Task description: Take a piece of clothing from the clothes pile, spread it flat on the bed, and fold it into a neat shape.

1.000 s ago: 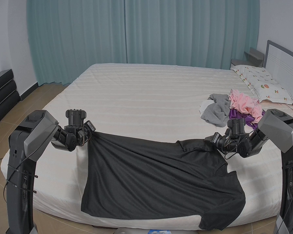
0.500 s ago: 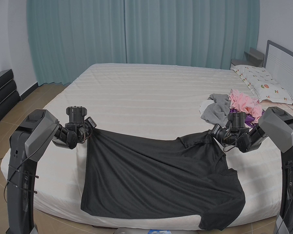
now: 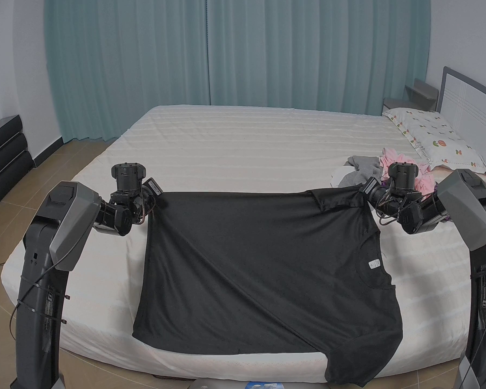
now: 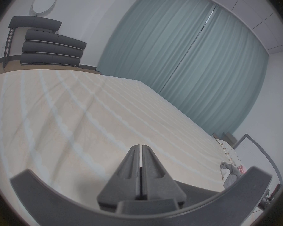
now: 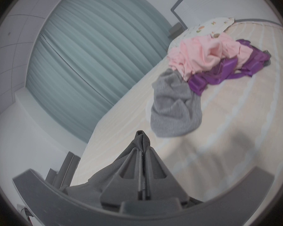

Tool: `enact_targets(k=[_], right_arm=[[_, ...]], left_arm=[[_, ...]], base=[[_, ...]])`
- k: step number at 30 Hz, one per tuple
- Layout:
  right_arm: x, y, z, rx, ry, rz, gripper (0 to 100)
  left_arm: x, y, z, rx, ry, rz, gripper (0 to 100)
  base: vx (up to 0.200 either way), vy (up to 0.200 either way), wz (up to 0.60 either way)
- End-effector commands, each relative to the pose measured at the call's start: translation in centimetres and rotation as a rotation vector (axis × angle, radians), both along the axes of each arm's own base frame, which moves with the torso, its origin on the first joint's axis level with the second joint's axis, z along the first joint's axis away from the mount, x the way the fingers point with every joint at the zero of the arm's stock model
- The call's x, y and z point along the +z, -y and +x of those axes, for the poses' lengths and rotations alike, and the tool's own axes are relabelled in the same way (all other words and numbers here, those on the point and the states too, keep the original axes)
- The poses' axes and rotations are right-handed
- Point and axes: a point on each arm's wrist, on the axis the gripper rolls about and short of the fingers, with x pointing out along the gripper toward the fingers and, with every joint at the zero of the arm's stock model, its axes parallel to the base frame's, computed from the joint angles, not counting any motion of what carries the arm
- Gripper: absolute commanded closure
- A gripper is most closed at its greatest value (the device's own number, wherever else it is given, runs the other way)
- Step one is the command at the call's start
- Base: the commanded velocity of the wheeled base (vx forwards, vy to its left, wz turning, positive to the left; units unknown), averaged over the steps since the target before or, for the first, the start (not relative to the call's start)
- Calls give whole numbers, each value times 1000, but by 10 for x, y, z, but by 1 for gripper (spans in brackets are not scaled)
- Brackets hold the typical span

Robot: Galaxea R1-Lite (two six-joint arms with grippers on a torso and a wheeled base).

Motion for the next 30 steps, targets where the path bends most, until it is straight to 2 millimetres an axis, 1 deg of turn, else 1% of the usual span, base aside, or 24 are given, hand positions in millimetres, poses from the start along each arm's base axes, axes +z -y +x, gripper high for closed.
enact_targets(k=[1,5,10,13,14,15,16,19,23,26,28,29,30], right_arm=[[13,6,11,-53,71,-10,100],[13,7,15,-80,95,-25,100],[7,7,23,-108,147,-33,100],[-3,7,25,-110,134,-48,100],[-3,7,25,-110,134,-48,100],[-8,7,26,-106,129,-63,100],[-11,7,27,-105,126,-66,100],[-23,6,28,-102,103,-69,100],[-30,4,28,-96,93,-70,100],[-41,1,28,-90,70,-72,100],[-46,1,27,-88,56,-73,100],[-46,1,27,-88,56,-73,100],[-46,1,27,-88,56,-73,100]], left_arm=[[-2,3,10,-5,29,0,100],[-2,5,12,-6,42,-1,100],[-2,7,19,-9,71,-4,100],[-5,8,20,-11,68,-4,100],[-5,8,20,-11,68,-4,100],[-12,12,20,-18,58,-3,100],[-15,14,20,-22,55,-1,100],[-20,19,23,-31,59,-4,100],[-29,29,22,-48,45,-3,100],[-36,34,21,-58,31,-1,100],[-38,35,21,-60,25,-1,100],[-38,35,21,-60,25,-1,0],[-38,35,21,-60,25,-1,0]], base=[[0,0,0],[0,0,0],[0,0,0],[0,0,0],[0,0,0],[0,0,0],[0,0,0],[0,0,0],[0,0,0],[0,0,0],[0,0,0],[0,0,0],[0,0,0]])
